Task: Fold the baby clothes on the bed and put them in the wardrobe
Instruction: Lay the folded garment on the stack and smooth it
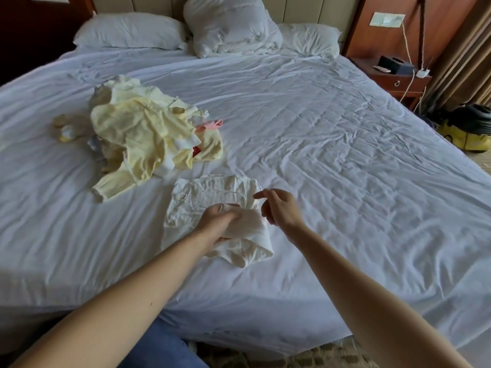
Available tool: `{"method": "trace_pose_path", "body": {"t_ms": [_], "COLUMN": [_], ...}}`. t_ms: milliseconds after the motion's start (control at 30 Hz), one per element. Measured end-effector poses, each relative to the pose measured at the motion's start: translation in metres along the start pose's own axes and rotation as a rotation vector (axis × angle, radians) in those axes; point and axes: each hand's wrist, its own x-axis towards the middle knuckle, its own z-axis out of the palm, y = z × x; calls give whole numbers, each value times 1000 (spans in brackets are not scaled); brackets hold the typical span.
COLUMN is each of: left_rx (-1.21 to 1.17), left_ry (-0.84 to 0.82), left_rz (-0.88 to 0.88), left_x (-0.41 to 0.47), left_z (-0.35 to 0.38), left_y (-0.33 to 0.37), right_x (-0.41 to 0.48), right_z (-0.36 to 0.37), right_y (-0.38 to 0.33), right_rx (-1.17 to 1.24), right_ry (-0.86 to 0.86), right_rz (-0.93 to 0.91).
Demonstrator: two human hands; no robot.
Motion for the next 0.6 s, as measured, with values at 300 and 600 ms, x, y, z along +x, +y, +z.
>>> {"method": "trace_pose_path", "body": {"t_ms": [300,600], "left_rx": [397,1178], "left_ry": [245,126], "left_rz": [271,1018], "left_x": [2,7], "left_z": [-84,-121], "left_y": [-30,-76], "right_x": [-15,-29], "right_z": [49,44], "right_y": [44,81], "right_rx": [-726,-1042], "right_ry": [-124,-311], "right_rz": [-395,-488]}}
